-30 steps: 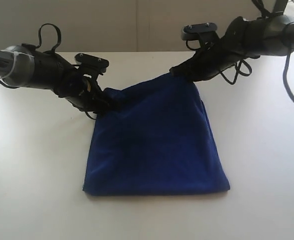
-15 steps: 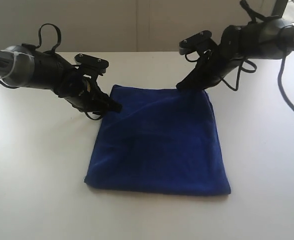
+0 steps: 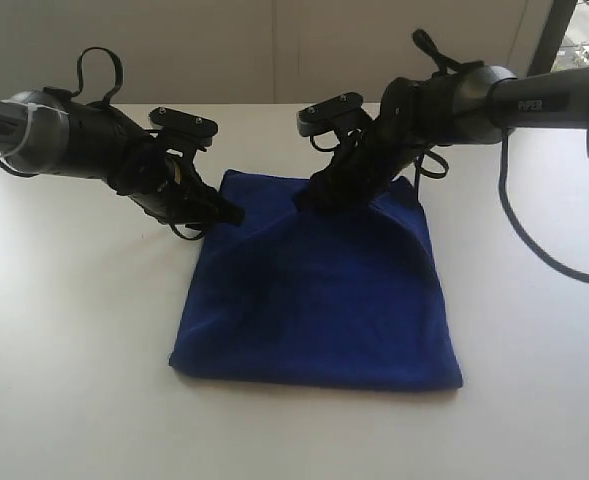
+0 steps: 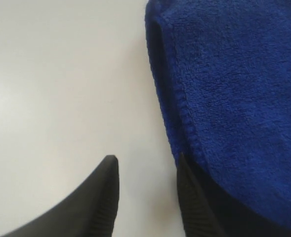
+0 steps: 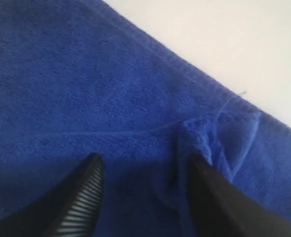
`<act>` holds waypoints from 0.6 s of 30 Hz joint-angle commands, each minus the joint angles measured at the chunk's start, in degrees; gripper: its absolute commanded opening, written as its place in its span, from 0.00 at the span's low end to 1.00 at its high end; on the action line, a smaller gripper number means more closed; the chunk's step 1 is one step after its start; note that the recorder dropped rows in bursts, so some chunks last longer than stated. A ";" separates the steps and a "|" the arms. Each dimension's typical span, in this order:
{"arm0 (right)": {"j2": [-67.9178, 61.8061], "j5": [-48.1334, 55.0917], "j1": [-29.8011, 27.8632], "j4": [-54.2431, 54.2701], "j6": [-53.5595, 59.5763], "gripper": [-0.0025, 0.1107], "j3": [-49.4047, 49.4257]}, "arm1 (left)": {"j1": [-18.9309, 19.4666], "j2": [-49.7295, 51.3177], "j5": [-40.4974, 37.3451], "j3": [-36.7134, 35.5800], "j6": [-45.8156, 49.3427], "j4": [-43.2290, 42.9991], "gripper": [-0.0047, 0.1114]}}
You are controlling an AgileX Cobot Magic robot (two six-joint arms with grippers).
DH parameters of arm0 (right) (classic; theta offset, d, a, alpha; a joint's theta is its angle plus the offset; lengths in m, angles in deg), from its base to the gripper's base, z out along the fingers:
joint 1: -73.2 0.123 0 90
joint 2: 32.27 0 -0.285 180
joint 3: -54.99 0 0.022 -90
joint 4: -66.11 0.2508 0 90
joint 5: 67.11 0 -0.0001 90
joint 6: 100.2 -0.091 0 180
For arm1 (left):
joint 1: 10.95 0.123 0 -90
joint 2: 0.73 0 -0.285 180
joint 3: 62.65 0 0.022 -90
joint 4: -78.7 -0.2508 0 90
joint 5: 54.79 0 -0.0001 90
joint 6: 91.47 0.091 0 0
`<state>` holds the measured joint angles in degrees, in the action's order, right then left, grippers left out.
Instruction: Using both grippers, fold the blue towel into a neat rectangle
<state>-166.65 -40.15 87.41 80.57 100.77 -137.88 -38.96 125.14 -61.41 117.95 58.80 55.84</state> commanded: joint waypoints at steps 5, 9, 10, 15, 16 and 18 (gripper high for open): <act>5.88 6.07 0.06 -0.17 -0.23 0.46 -0.15 | -0.09 -0.06 -0.68 -0.11 -0.23 0.30 0.43; 8.76 4.61 -0.16 -3.58 -0.72 0.46 -0.15 | -0.09 -0.06 -0.68 -0.11 -0.23 0.30 0.43; 9.24 4.09 -0.40 -4.03 -0.97 0.46 -0.15 | -0.09 -0.06 -0.68 -0.11 -0.23 0.30 0.43; 8.51 2.40 -3.16 -4.20 -4.84 0.46 -0.15 | -0.09 -0.06 -0.68 -0.11 -0.23 0.30 0.43; 7.86 2.40 -3.76 -4.20 -5.83 0.46 -0.15 | -0.09 -0.06 -0.68 -0.11 -0.23 0.30 0.43; 5.53 2.28 -4.91 -3.95 -6.76 0.46 -0.15 | -0.09 -0.06 -0.68 -0.11 -0.23 0.30 0.43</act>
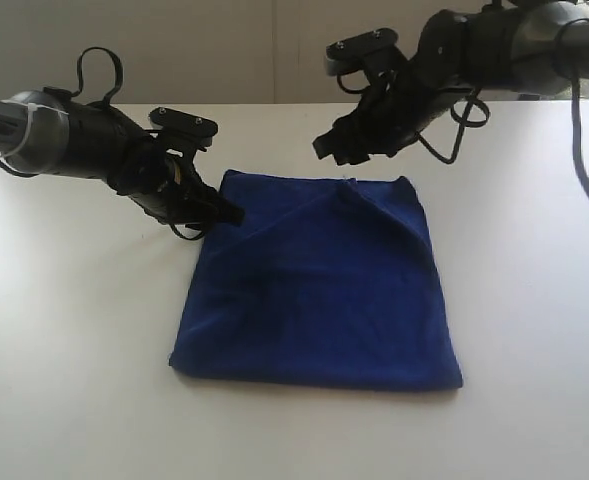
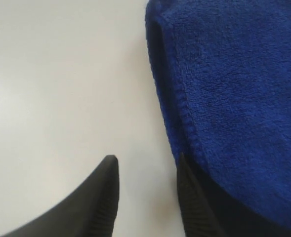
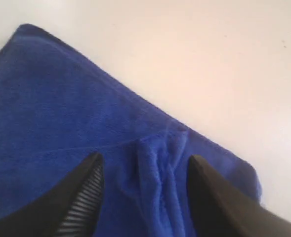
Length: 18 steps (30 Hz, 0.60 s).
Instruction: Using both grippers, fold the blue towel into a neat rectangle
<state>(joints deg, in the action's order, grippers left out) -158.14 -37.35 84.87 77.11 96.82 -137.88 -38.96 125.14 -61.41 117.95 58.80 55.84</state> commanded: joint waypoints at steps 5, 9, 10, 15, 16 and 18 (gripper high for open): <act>-6.92 1.40 -2.46 4.28 -3.73 0.46 -0.15 | -0.09 -0.06 -0.68 -0.11 -0.23 0.30 0.43; -6.16 7.55 -1.40 8.81 -0.13 0.46 -0.15 | -0.09 -0.06 -0.68 -0.11 -0.23 0.30 0.43; -6.16 8.99 -1.26 9.14 0.69 0.46 -0.15 | -0.09 -0.06 -0.68 -0.11 -0.23 0.30 0.43; -5.47 14.27 0.56 14.29 6.12 0.46 -0.15 | -0.09 -0.06 -0.70 -0.11 -0.23 0.40 0.43; -5.49 15.31 0.98 15.13 7.64 0.46 -0.15 | -0.09 -0.06 -0.70 -0.11 -0.23 0.40 0.43; -5.34 16.35 1.48 16.33 10.33 0.46 -0.15 | -0.09 -0.06 -0.70 -0.11 -0.23 0.40 0.43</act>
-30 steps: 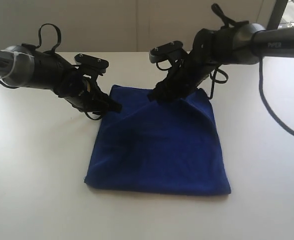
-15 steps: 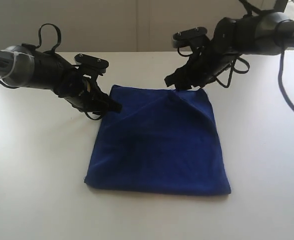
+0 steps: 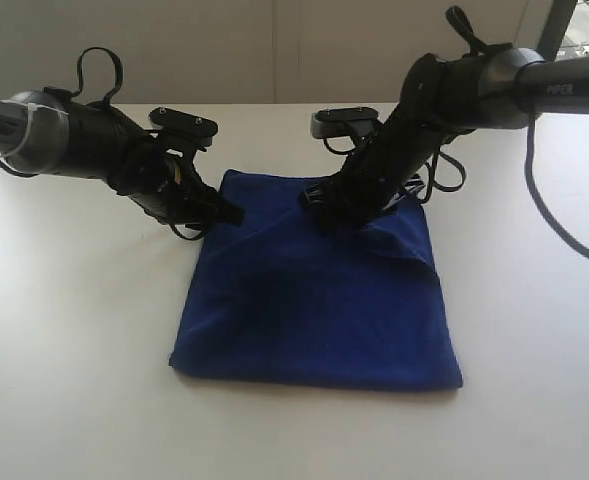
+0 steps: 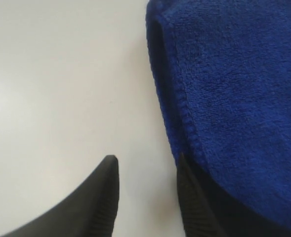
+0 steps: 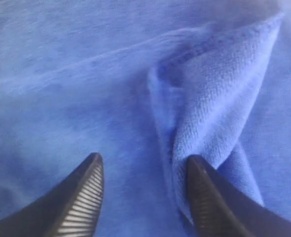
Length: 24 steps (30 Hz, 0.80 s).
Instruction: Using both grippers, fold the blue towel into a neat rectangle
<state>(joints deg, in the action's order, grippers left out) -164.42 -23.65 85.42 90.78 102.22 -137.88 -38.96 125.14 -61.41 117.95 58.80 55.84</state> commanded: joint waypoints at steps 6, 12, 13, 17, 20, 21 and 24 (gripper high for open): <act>3.38 -2.96 0.33 1.82 4.81 0.46 -0.15 | -0.09 -0.06 -0.70 -0.11 -0.23 0.40 0.43; 6.84 -7.26 0.45 1.41 4.81 0.46 -0.15 | -0.09 0.04 -0.70 -0.11 -0.23 0.40 0.43; 6.98 -6.55 0.45 1.54 5.20 0.46 -0.15 | -0.09 0.04 -0.70 -0.11 -0.23 0.40 0.43; 6.14 -1.06 1.46 2.54 8.84 0.46 -0.15 | -0.09 0.02 -0.58 -0.11 -0.23 0.40 0.43; 4.87 -0.29 2.79 2.73 11.25 0.46 -0.04 | -0.09 0.02 -0.58 -0.11 -0.23 0.40 0.43; 4.22 -0.55 3.30 2.73 11.41 0.46 -0.04 | -0.09 0.02 -0.58 -0.11 -0.23 0.40 0.43; 2.89 -1.65 4.03 2.54 11.94 0.46 -0.04 | -0.09 0.02 -0.58 -0.11 -0.23 0.40 0.43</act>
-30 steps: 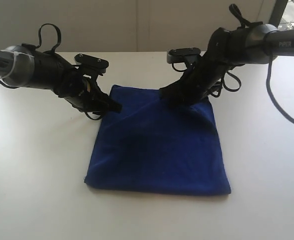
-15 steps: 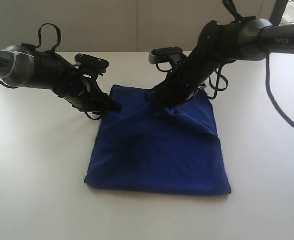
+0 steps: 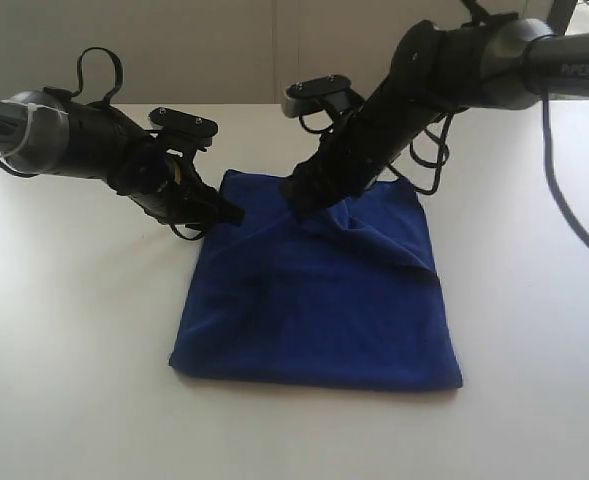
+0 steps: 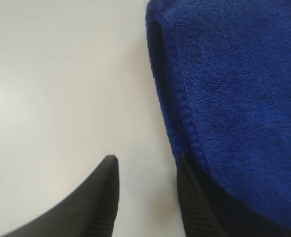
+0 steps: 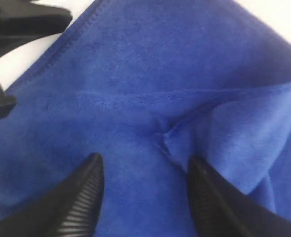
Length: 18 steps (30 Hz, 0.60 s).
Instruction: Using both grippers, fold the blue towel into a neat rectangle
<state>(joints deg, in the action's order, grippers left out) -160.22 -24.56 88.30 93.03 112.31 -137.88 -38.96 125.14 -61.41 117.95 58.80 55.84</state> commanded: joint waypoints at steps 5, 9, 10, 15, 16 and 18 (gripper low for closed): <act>-2.56 -5.39 1.49 -0.23 2.44 0.46 0.05 | -0.09 0.02 -0.58 -0.11 -0.23 0.40 0.43; -3.97 -5.35 1.49 -0.65 4.41 0.46 0.08 | -0.09 0.02 -0.58 -0.11 -0.23 0.40 0.43; -4.48 -5.35 1.49 -1.16 4.51 0.46 0.08 | -0.09 0.02 -0.58 -0.11 -0.23 0.40 0.43; -5.66 -7.14 1.49 -2.59 4.51 0.43 0.18 | -0.09 0.02 -0.58 -0.11 -0.23 0.40 0.43; -5.66 -7.67 1.49 -2.59 4.64 0.41 0.18 | -0.09 0.02 -0.58 -0.11 -0.23 0.40 0.43; -5.66 -8.35 1.49 -2.59 4.77 0.35 0.18 | -0.09 0.02 -0.58 -0.11 -0.23 0.40 0.43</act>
<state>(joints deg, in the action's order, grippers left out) -165.93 -31.46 89.81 90.83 116.37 -137.88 -38.96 125.14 -61.41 117.95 58.80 55.84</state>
